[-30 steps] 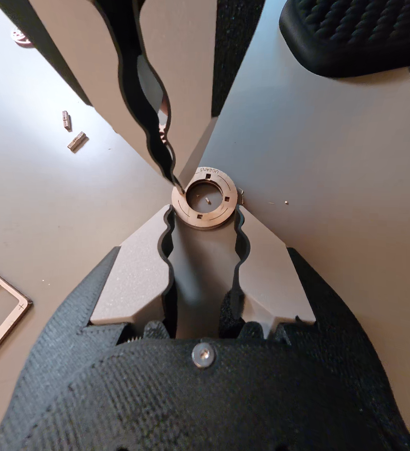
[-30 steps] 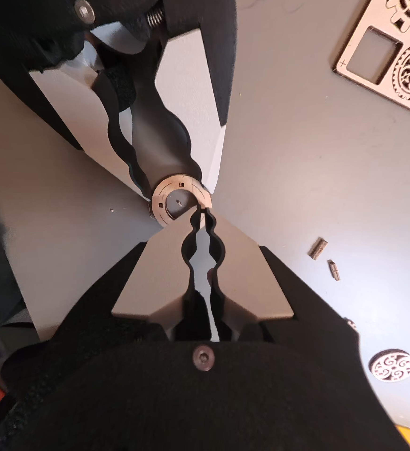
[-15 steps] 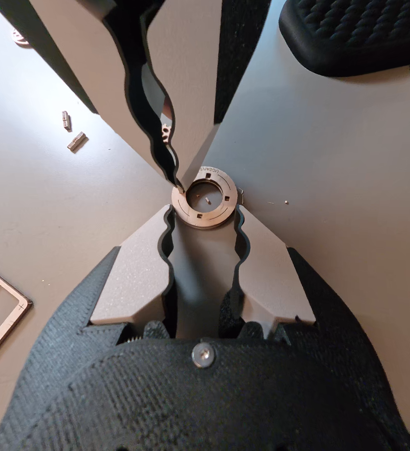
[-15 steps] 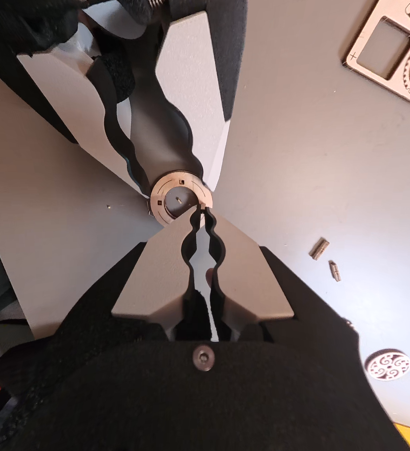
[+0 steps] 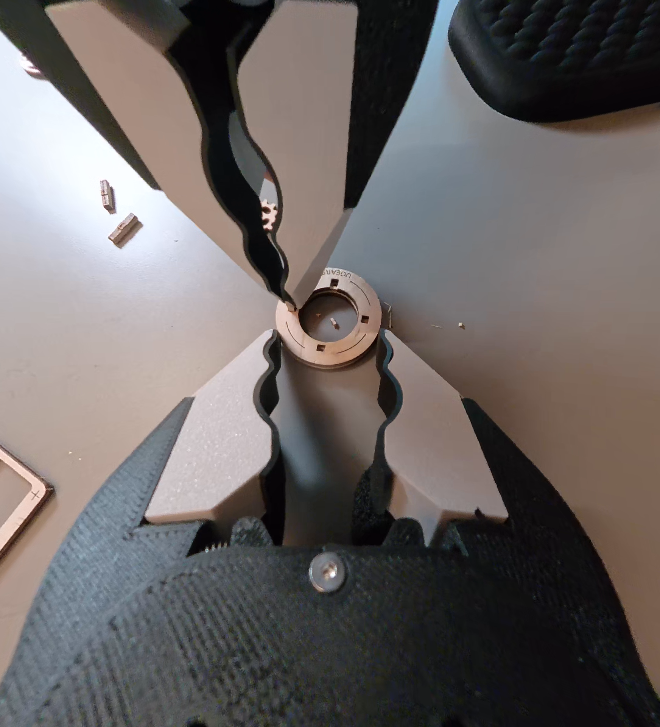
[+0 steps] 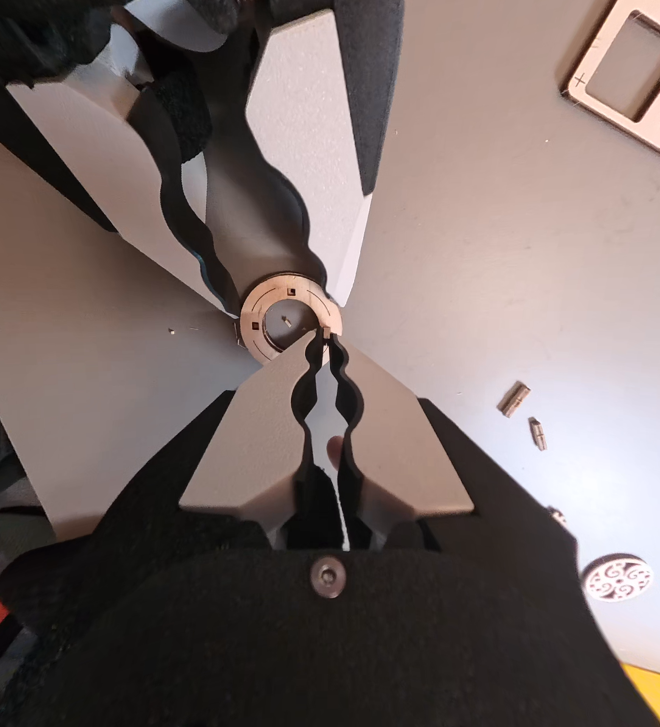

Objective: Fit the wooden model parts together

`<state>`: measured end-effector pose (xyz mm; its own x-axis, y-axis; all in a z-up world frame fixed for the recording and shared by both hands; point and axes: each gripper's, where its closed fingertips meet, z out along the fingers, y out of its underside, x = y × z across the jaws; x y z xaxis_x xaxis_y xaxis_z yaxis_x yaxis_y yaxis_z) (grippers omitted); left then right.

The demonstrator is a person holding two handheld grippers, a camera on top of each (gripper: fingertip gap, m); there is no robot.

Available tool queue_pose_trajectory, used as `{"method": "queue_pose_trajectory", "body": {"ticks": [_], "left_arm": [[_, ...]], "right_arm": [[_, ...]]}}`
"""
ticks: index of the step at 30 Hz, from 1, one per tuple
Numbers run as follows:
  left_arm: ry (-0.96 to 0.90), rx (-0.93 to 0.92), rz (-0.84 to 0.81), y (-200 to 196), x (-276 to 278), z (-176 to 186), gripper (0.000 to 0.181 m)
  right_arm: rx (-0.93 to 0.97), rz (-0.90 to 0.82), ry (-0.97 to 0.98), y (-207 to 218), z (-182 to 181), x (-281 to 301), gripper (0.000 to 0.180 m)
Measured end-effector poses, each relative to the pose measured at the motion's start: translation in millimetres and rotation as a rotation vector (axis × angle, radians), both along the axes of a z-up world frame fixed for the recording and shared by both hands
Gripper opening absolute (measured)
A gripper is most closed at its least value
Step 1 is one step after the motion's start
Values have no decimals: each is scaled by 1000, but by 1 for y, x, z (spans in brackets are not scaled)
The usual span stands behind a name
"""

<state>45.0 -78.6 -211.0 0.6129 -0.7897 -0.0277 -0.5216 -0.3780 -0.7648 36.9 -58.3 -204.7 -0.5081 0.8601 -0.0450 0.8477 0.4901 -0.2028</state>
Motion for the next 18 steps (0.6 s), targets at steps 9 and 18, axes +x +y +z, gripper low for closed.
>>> {"method": "queue_pose_trajectory", "body": {"ticks": [9,18], "left_arm": [[0,1,-1,0,-1,0,48],[-1,-1,-2,0,-1,0,48]], "right_arm": [[-12,-22,6,-1,-4,-2,1],[-33,-12,34,-1,-3,-1,1]]}}
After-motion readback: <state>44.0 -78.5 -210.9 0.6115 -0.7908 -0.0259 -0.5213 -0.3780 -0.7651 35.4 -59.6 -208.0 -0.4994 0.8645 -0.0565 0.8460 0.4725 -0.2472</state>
